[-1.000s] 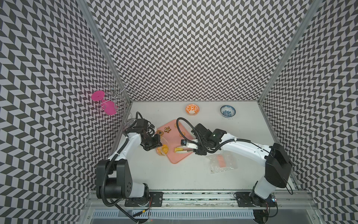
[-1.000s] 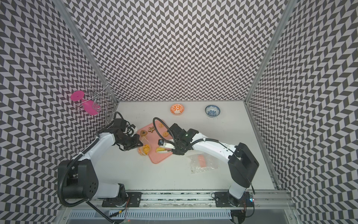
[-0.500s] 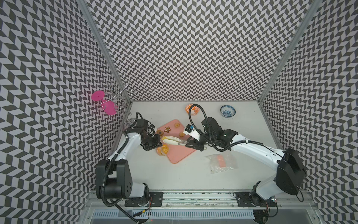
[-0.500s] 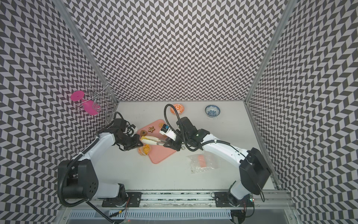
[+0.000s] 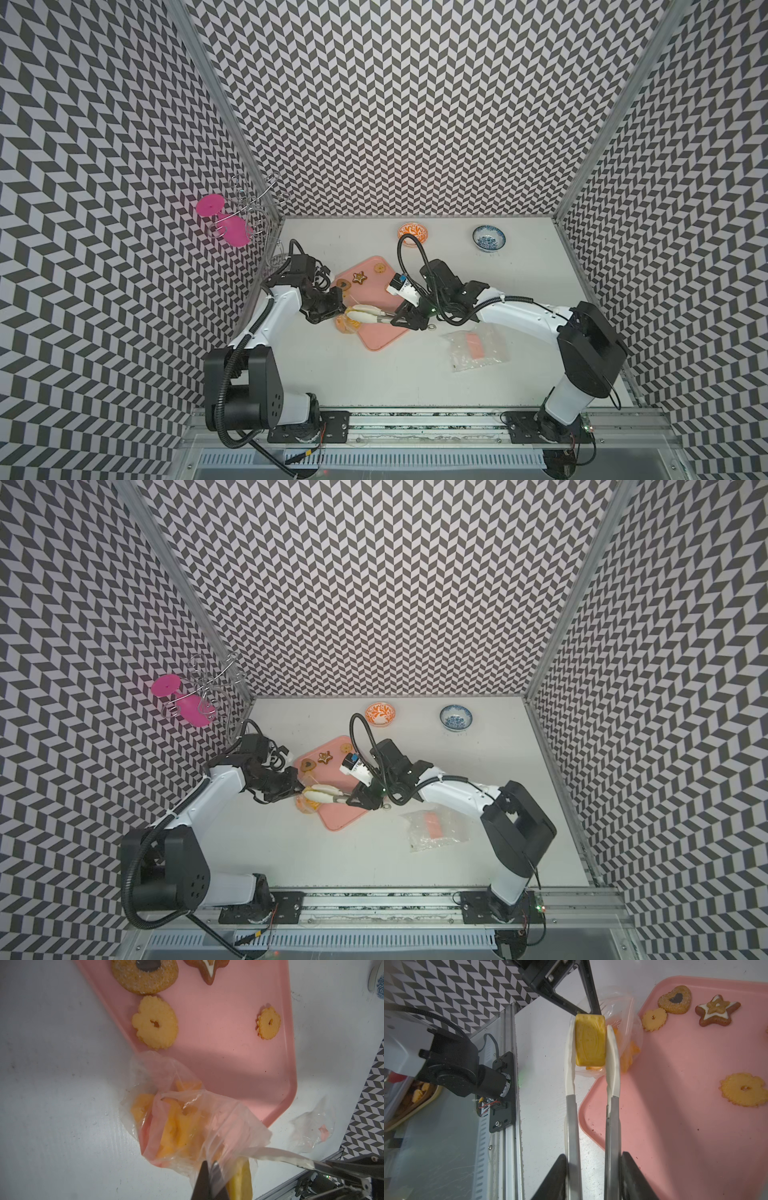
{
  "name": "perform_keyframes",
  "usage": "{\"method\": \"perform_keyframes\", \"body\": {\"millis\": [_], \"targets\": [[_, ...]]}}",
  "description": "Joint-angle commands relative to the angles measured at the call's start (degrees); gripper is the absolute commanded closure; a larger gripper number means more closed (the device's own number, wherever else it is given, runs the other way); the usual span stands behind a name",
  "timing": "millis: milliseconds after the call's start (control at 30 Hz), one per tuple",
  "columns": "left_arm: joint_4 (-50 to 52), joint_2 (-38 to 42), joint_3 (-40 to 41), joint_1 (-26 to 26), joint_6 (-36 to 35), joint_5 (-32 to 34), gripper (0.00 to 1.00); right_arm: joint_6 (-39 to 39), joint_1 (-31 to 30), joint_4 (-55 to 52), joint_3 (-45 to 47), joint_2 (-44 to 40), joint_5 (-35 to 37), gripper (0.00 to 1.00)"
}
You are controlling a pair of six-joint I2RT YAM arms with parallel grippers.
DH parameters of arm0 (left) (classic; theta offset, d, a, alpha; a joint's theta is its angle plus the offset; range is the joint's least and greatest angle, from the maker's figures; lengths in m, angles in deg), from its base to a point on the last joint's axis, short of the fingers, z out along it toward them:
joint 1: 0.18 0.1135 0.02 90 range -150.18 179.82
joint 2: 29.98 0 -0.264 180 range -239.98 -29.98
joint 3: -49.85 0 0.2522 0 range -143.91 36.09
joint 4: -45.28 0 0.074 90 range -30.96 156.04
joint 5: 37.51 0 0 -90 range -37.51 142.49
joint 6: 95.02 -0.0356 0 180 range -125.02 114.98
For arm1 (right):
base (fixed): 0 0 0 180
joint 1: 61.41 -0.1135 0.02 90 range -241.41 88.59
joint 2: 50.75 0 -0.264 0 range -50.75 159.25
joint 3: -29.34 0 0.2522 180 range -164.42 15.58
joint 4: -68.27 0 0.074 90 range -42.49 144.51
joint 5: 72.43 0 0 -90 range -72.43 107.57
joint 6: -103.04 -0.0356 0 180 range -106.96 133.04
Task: Put the cookies into a resealable bag to prevent moisture
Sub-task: Place the cookie in the ziploc bag, then place the clamp on the tray.
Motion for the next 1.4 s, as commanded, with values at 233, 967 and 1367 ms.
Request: {"method": "perform_keyframes", "body": {"millis": [233,967,1367], "targets": [[0.71,1.11,-1.8,0.42,-0.28,-0.18,1.0,0.97,0.57,0.99,-2.46,-3.34,2.17,0.53],[1.86,5.35,-3.83,0.44,3.01,-3.99,1.0,9.09,-2.21,9.35,3.6,1.42,31.74,0.54],[-5.0,12.31,2.22,1.17,15.13,-7.02,1.0,8.2,-2.83,11.97,1.23,8.32,28.43,0.32]]}}
